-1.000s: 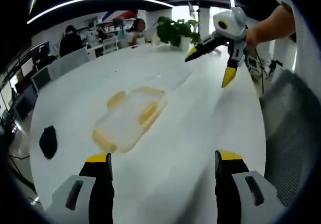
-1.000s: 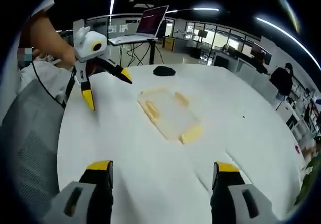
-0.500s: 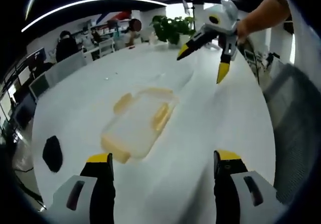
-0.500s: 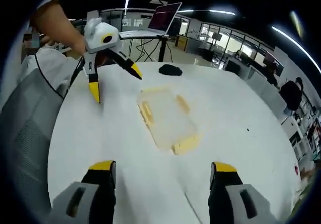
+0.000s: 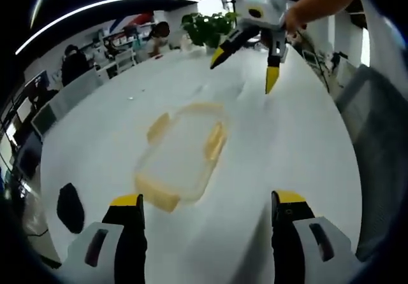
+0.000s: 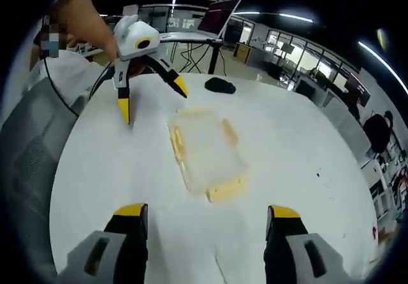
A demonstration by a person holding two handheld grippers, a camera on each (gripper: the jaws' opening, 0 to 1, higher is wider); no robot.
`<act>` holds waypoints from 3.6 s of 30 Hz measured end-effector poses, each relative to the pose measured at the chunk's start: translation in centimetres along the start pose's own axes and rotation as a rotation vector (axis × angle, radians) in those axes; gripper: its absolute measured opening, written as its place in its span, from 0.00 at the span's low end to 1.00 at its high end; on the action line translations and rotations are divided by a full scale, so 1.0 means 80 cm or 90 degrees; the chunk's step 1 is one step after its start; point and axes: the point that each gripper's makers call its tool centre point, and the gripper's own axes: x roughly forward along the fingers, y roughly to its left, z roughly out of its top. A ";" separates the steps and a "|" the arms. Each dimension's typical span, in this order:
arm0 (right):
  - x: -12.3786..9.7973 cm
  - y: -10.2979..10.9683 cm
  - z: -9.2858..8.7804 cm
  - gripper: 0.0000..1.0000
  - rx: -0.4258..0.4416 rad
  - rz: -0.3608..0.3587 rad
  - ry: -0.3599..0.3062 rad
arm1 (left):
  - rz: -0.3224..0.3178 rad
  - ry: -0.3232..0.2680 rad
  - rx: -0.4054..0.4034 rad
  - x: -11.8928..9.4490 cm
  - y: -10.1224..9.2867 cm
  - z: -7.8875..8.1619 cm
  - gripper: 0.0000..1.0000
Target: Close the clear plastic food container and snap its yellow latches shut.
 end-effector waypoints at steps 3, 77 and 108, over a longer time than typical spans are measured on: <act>0.006 -0.002 0.002 0.75 -0.012 0.010 0.004 | -0.001 0.005 0.016 0.001 0.005 -0.002 0.79; 0.085 -0.018 -0.011 0.61 -0.145 0.228 0.136 | -0.176 0.120 0.126 0.037 0.057 -0.016 0.53; 0.086 -0.016 -0.009 0.38 -0.145 0.212 0.172 | -0.178 0.147 0.147 0.036 0.065 -0.017 0.37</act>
